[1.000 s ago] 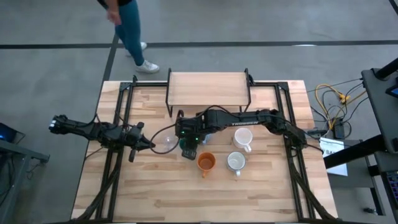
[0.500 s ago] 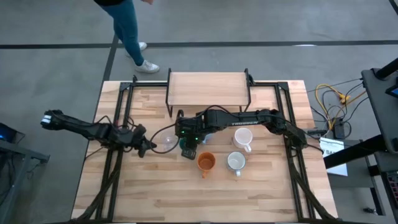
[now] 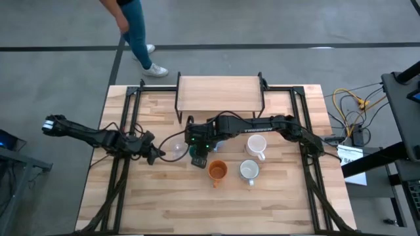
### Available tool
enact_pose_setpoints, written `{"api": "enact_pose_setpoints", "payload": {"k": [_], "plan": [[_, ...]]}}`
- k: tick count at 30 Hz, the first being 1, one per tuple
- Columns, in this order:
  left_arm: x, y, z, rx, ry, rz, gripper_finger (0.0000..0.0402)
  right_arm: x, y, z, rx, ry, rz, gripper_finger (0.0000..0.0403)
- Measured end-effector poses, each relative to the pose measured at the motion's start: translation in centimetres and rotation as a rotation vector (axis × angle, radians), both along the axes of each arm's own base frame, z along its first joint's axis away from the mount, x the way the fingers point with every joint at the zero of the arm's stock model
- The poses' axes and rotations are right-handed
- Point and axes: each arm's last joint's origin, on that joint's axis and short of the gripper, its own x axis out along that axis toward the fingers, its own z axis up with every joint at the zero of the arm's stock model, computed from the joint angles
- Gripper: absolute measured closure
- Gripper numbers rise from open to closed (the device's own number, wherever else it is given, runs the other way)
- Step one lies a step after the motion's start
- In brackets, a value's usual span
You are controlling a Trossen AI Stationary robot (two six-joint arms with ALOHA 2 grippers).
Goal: Stack small to large cups/mugs on shelf
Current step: Put the transparent mug on the shelf
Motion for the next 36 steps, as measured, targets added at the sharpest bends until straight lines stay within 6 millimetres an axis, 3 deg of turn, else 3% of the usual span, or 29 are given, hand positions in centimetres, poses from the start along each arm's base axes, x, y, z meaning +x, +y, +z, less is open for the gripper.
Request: {"api": "enact_pose_setpoints", "payload": {"k": [11, 17, 29, 36], "plan": [[0.6, 0.1, -0.3, 0.035, 0.030, 0.066, 0.0402, 0.0, 0.2, 0.0, 0.001, 0.000, 0.002, 0.0284], [1.8, -0.2, 0.2, 0.096, 0.001, 0.013, 0.0402, 0.0, 0.2, 0.0, 0.001, 0.000, 0.001, 0.0284], [2.6, 0.1, -1.7, 0.113, 0.204, 0.063, 0.0402, 0.0, 0.3, 0.0, 0.001, 0.001, 0.003, 0.0284], [4.3, 0.5, -0.6, 0.217, 0.217, 0.023, 0.0402, 0.0, 0.4, 0.0, 0.001, 0.002, 0.007, 0.0284]]}}
